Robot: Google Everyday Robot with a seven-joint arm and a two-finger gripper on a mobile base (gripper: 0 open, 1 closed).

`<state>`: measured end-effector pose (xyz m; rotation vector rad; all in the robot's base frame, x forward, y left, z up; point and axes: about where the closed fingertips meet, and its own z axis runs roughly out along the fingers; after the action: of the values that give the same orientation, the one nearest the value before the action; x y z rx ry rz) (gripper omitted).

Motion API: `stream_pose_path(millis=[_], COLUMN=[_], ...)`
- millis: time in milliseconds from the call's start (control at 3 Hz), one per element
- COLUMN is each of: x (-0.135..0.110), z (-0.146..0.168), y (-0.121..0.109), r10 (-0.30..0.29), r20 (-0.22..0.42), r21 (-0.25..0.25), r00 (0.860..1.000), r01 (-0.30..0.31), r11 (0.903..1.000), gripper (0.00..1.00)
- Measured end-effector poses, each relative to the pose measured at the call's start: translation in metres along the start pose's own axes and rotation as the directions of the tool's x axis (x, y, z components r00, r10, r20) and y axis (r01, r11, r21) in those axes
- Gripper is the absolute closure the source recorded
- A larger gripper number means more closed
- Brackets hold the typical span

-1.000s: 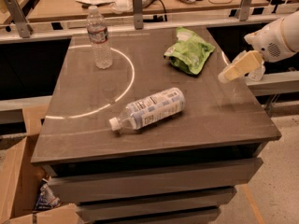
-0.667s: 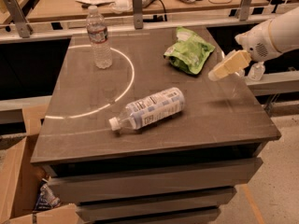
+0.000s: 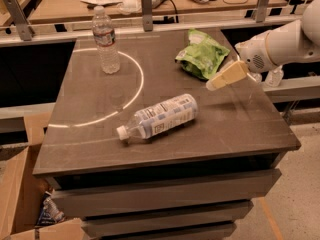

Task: Move green rice chip bag near blue plastic bottle

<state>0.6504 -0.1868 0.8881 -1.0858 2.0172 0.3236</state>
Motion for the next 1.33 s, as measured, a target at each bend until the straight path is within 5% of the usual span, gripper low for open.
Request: stream_pose_path(millis=[1333], x=[-0.044], z=[0.070], y=[-0.018], r10=[-0.067], r20=[0.162], r21=[-0.040], r00=[0.984], r01=[0.074], r11=[0.9964], gripper=[0.00])
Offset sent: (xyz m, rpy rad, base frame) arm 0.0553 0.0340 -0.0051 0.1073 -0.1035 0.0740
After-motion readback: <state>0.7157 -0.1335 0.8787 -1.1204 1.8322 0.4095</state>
